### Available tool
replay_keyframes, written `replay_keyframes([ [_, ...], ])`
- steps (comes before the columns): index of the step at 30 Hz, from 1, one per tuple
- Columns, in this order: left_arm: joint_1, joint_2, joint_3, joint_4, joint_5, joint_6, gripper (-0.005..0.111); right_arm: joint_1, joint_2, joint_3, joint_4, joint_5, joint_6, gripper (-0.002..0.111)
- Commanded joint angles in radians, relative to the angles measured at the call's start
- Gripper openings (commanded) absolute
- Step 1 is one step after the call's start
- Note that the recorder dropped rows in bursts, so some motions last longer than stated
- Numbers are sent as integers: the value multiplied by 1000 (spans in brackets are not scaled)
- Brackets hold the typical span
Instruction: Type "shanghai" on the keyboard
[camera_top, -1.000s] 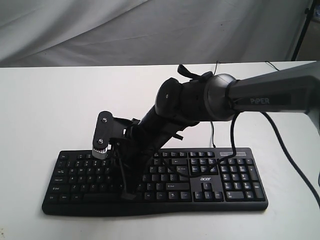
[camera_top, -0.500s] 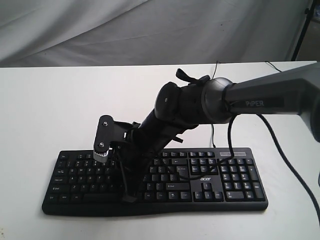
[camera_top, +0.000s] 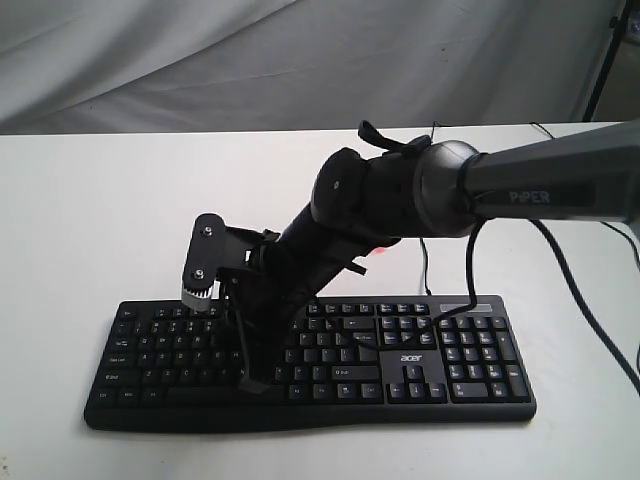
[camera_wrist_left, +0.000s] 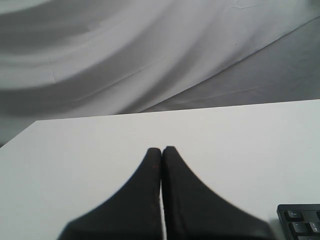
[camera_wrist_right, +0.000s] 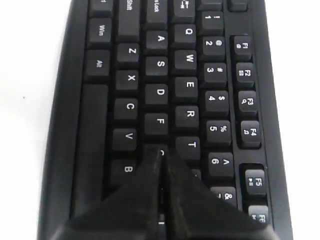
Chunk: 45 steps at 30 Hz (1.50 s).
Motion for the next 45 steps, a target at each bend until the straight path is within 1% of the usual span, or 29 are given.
replay_keyframes([
  [1, -4, 3, 5, -1, -5, -3, 1, -3, -9, -5, 63, -12, -5, 0],
  [4, -4, 3, 5, -1, -5, -3, 1, 26, -9, -5, 63, -29, -5, 0],
  [10, -4, 3, 5, -1, -5, -3, 1, 109, -9, -5, 98, -137, -5, 0],
  [13, -4, 3, 5, -1, -5, -3, 1, 144, -9, -5, 100, -228, -3, 0],
  [16, -4, 3, 5, -1, -5, -3, 1, 158, -4, -19, 118, -231, 5, 0],
  [21, -4, 3, 5, -1, -5, -3, 1, 158, 62, -128, 185, -170, 14, 0],
  [25, -4, 3, 5, -1, -5, -3, 1, 158, 125, -191, 165, -115, 43, 0],
  [28, -4, 3, 5, -1, -5, -3, 1, 158, 129, -192, 128, -123, 65, 0],
  [45, -4, 3, 5, -1, -5, -3, 1, 156, 133, -192, 105, -144, 67, 0],
])
